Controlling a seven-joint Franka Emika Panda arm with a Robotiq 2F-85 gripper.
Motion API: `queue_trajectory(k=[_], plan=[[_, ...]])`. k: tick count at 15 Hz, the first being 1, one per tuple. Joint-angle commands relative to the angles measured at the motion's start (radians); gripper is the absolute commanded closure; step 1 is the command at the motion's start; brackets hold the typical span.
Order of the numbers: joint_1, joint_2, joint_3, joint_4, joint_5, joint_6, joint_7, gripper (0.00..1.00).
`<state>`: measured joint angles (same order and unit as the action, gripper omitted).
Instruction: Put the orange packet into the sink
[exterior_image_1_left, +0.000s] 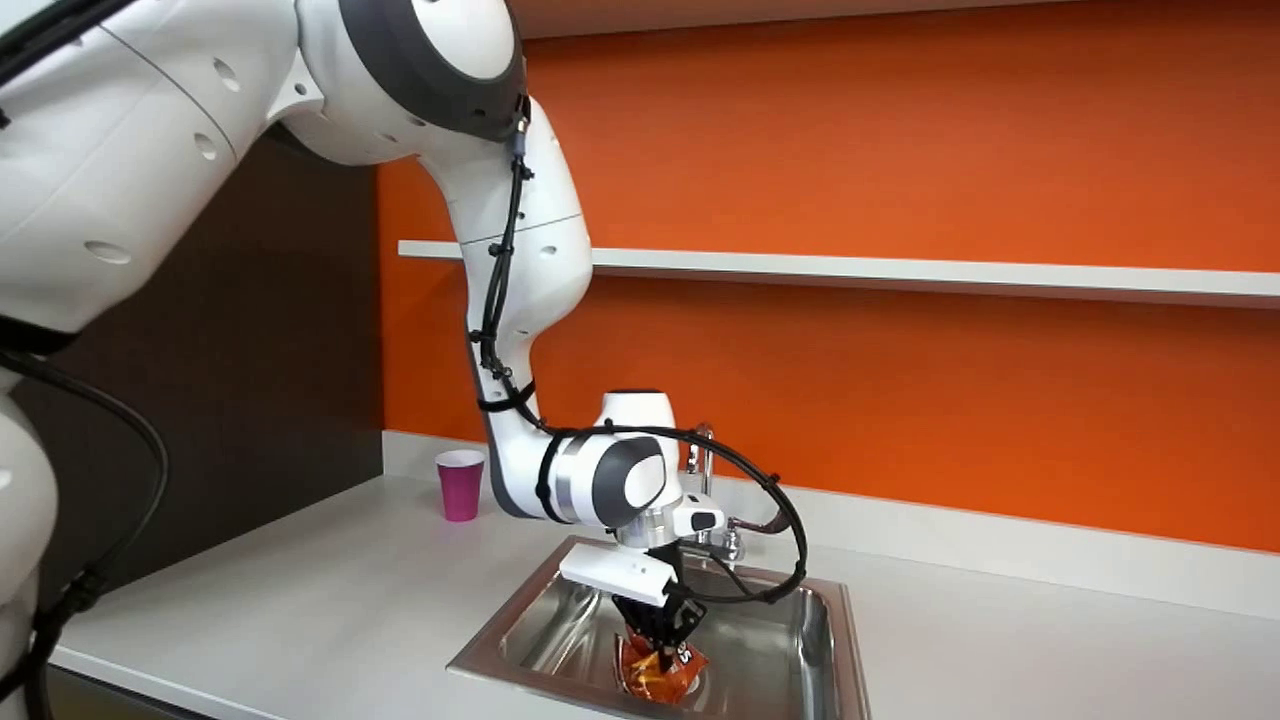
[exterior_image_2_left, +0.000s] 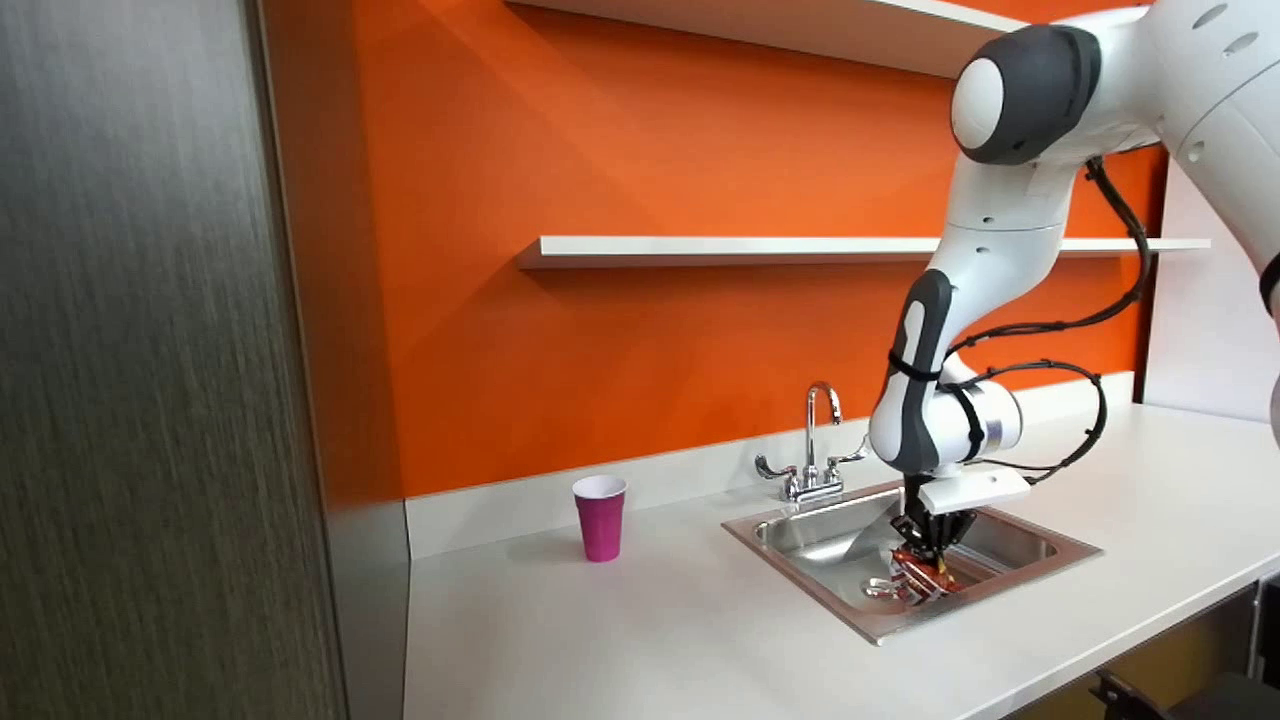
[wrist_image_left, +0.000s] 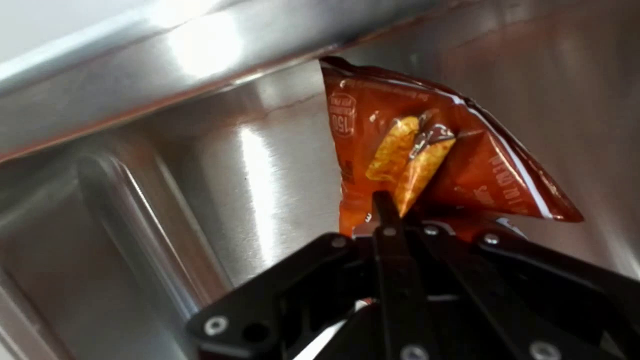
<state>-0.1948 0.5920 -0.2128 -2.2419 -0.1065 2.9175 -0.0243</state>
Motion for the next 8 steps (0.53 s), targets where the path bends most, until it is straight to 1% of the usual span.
queue_trajectory(k=[1, 3, 4, 5, 6, 8], plan=[[-0.044, 0.032, 0.038, 0.007, 0.016, 0.041, -0.051, 1.00], [-0.050, 0.044, 0.042, 0.007, 0.015, 0.050, -0.056, 1.00], [-0.052, 0.046, 0.044, 0.005, 0.013, 0.050, -0.058, 0.74], [-0.051, 0.048, 0.041, 0.003, 0.012, 0.054, -0.058, 0.73], [-0.053, 0.046, 0.043, 0.001, 0.012, 0.055, -0.061, 0.68], [-0.053, 0.036, 0.043, -0.003, 0.012, 0.054, -0.064, 0.52]])
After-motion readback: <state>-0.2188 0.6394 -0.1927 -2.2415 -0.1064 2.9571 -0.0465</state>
